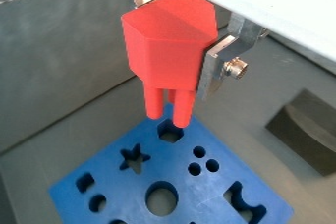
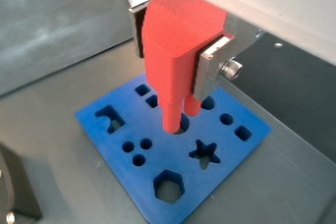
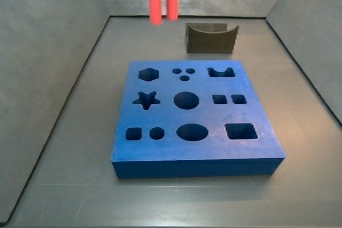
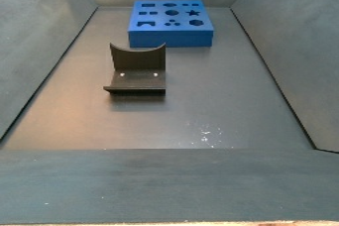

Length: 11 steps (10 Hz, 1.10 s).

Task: Pick up the 3 prong object. Move up. Move to above the board. Insert the 3 prong object.
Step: Insert the 3 prong object.

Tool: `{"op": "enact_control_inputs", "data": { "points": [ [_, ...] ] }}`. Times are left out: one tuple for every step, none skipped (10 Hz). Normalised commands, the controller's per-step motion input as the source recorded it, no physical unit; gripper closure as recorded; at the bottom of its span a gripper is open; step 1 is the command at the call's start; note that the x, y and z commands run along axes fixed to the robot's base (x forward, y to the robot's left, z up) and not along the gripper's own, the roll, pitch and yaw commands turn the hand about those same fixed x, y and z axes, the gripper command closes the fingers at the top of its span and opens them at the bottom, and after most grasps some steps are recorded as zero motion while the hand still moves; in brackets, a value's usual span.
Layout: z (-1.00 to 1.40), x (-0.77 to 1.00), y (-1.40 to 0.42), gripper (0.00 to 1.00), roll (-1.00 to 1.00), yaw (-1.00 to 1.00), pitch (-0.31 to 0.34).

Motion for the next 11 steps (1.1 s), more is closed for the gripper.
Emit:
{"op": "enact_control_inputs", "data": {
  "points": [
    [0.00,0.02,0.00,1.00,0.00,0.00,0.000],
    [-0.13,0.00,0.07,1.00,-0.06,0.15,-0.074],
    [-0.43,0.06,0.23,1.00,-0.06,0.48,-0.051],
    [-0.48,0.03,0.29,1.00,-0.06,0.76,-0.209],
    [-0.42,0.00,0.26,1.00,0.00,0.80,-0.320],
    [-0.39,0.00,0.21,1.00,0.00,0.84,-0.311],
    [-0.40,0.00,0.19,1.00,0.00,0.88,-0.266],
    [-0.38,0.00,0.14,1.00,-0.04,0.80,-0.254],
    [-0.36,0.00,0.05,1.00,-0.03,0.59,-0.214],
    [-0.04,0.00,0.00,1.00,-0.10,0.00,-0.006],
    [-0.39,0.06,0.00,1.00,0.00,0.02,0.000]
  ]
}}
